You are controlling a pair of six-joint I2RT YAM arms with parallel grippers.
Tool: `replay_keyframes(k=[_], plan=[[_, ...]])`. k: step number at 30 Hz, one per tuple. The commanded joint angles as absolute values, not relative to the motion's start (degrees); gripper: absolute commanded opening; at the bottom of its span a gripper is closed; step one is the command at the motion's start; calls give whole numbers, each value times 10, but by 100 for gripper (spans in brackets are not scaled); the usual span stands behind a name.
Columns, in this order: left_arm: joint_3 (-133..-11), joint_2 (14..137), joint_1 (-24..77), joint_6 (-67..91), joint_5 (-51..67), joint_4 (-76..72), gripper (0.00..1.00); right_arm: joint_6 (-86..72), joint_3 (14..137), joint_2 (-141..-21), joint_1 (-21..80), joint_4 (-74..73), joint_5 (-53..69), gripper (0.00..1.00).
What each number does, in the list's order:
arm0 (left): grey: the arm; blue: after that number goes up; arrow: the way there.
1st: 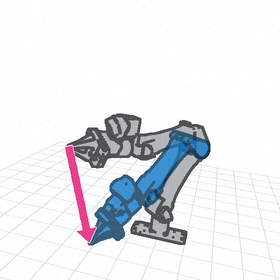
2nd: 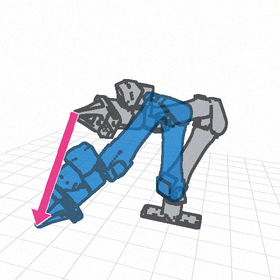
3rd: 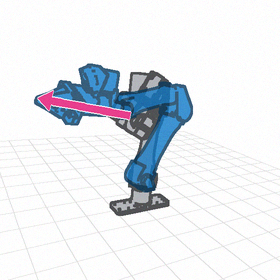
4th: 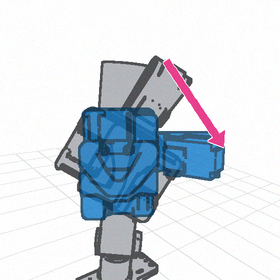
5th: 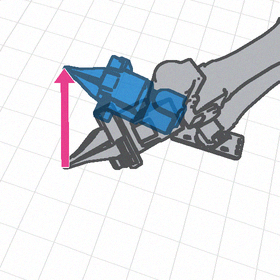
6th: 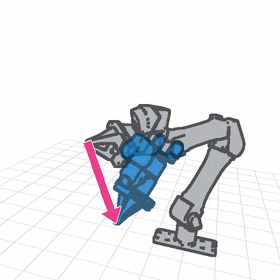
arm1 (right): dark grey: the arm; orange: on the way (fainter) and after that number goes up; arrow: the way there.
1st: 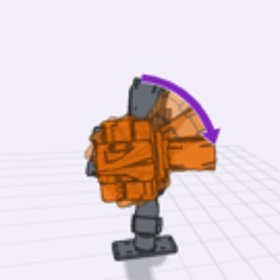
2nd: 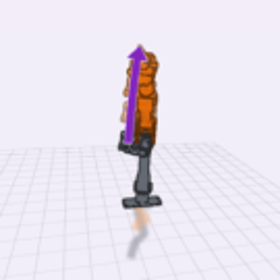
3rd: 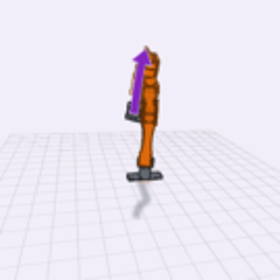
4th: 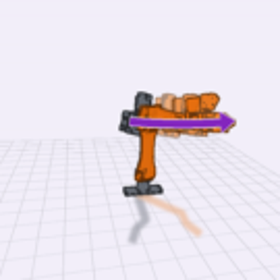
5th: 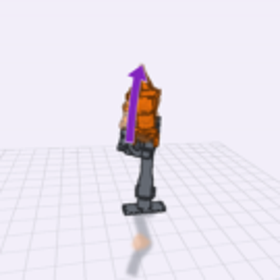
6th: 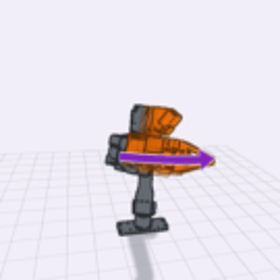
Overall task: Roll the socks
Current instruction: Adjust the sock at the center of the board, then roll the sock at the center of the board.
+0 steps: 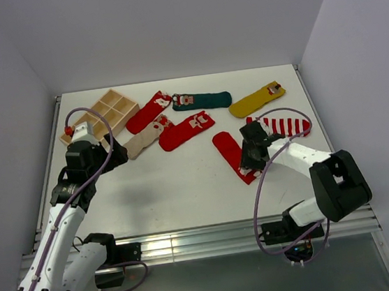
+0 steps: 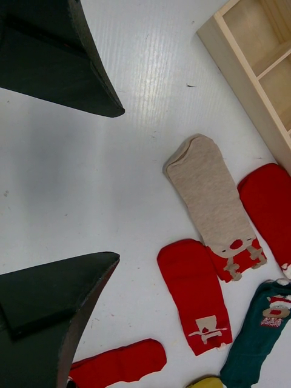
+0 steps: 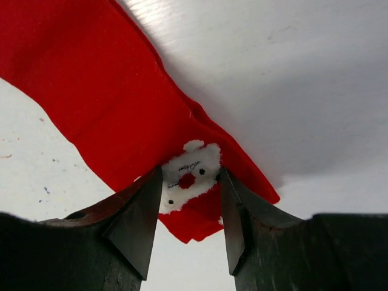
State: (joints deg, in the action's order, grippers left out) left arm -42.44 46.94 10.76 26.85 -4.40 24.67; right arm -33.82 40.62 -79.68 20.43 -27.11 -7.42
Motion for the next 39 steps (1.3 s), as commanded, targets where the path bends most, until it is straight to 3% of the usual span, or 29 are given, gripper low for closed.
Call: replay_keyframes(k=[1, 11, 16, 28, 39], plan=[[-424, 455, 109, 272, -43, 232, 99, -346, 400, -805, 207, -249, -18, 50], [-421, 450, 109, 274, -44, 233, 99, -437, 554, -892, 365, -234, 61, 50], [-421, 452, 109, 273, -45, 234, 99, -404, 645, -919, 416, -273, 59, 50], [-423, 455, 109, 272, -41, 234, 99, -312, 557, -894, 403, -339, -44, 49], [-422, 455, 109, 273, -46, 236, 99, -295, 588, -949, 428, -300, 90, 49]])
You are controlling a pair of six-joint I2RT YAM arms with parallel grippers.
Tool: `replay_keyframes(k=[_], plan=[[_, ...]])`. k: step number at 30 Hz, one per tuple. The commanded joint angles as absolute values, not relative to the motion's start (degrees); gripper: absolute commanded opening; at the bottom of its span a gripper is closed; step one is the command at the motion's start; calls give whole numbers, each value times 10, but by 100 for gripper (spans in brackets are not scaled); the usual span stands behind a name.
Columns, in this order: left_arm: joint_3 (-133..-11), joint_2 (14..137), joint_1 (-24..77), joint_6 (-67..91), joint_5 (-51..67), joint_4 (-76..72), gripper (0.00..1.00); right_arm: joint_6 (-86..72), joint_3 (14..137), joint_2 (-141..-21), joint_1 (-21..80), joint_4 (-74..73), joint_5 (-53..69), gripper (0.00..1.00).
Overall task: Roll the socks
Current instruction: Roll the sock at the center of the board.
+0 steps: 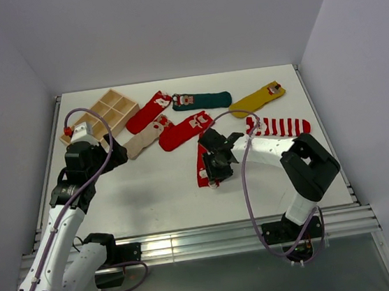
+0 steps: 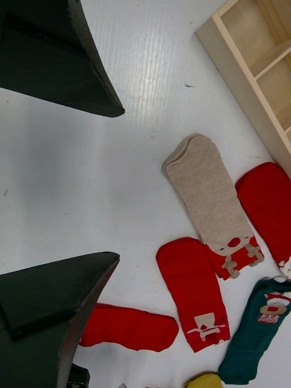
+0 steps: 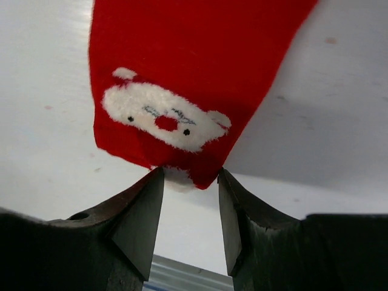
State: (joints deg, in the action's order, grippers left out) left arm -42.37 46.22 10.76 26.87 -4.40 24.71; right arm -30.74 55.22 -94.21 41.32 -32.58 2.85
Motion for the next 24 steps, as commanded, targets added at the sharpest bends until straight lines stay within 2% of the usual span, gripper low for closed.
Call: replay_keyframes(k=[1, 9, 15, 24], plan=[[-421, 455, 109, 274, -46, 236, 99, -293, 595, -952, 432, -294, 102, 49], [-422, 456, 108, 274, -48, 235, 99, -237, 659, -973, 492, -289, 146, 49], [-419, 455, 108, 275, -53, 234, 100, -164, 607, -922, 501, -278, 14, 49], [-421, 460, 108, 277, -55, 236, 99, -60, 594, -920, 536, -262, -65, 52]])
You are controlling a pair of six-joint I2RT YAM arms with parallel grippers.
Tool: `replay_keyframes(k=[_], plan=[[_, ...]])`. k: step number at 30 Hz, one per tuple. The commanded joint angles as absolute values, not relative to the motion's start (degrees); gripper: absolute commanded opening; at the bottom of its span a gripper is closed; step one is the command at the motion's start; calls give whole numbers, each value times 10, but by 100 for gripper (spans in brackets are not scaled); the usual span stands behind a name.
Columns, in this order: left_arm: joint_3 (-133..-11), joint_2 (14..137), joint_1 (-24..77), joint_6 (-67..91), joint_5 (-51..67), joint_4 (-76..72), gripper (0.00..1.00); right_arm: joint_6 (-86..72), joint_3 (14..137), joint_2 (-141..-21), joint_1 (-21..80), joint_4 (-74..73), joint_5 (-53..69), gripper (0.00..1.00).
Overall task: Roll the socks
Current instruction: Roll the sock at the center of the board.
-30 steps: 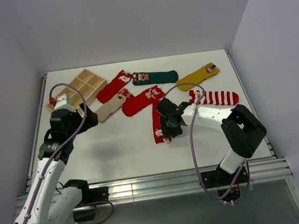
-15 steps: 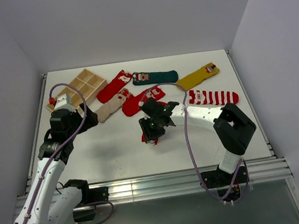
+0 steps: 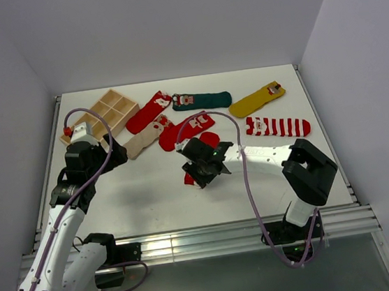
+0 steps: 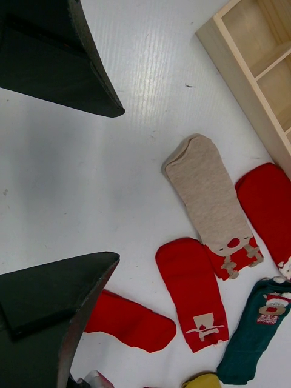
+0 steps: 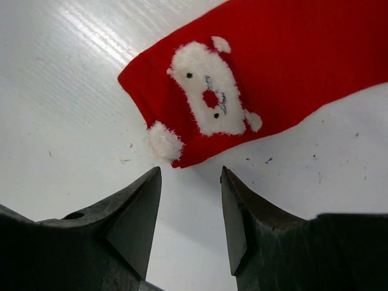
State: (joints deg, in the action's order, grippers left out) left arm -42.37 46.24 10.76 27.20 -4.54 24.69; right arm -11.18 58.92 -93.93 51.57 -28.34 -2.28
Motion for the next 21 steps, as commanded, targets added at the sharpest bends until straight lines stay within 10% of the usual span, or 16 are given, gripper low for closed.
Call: replay_keyframes(k=[1, 21], plan=[[-421, 460, 108, 277, -55, 236, 100, -45, 593, -921, 540, -257, -66, 52], [-422, 462, 108, 276, -53, 236, 99, 26, 604, -998, 582, -244, -83, 55]])
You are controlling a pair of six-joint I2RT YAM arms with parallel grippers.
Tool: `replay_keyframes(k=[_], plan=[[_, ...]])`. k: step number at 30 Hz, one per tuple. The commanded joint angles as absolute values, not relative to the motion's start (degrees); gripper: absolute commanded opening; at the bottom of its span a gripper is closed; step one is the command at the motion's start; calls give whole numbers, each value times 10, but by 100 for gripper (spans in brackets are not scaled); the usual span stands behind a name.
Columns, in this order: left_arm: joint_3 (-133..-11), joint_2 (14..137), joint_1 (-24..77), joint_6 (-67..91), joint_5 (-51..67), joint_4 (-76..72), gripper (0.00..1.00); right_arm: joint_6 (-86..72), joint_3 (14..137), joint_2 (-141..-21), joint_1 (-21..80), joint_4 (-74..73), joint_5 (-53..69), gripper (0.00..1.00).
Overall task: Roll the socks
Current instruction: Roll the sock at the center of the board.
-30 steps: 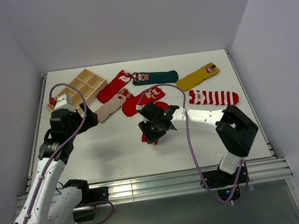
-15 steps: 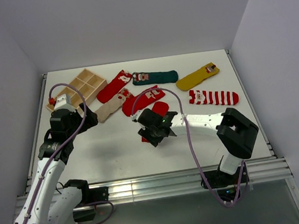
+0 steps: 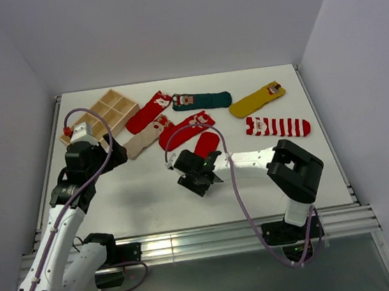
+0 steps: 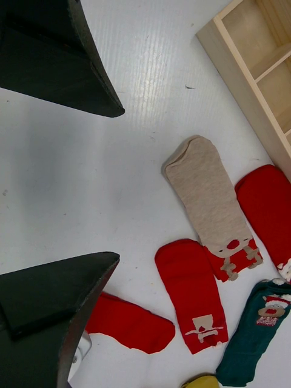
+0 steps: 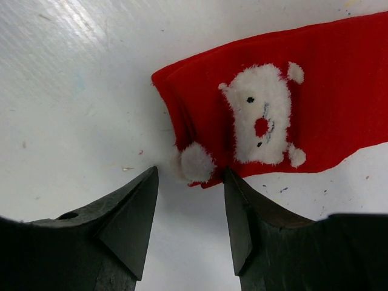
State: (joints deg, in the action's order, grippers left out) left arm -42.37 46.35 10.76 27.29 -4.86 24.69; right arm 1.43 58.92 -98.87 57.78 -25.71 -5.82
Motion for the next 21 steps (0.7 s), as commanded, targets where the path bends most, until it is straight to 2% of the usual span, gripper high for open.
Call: replay_keyframes(k=[1, 15, 21], plan=[[-422, 462, 108, 276, -53, 236, 99, 25, 605, -998, 583, -243, -90, 55], [-421, 461, 108, 277, -51, 236, 100, 15, 628, -1031, 600, -269, -83, 50], [-420, 462, 108, 276, -50, 236, 100, 3, 642, -1048, 613, -275, -83, 40]])
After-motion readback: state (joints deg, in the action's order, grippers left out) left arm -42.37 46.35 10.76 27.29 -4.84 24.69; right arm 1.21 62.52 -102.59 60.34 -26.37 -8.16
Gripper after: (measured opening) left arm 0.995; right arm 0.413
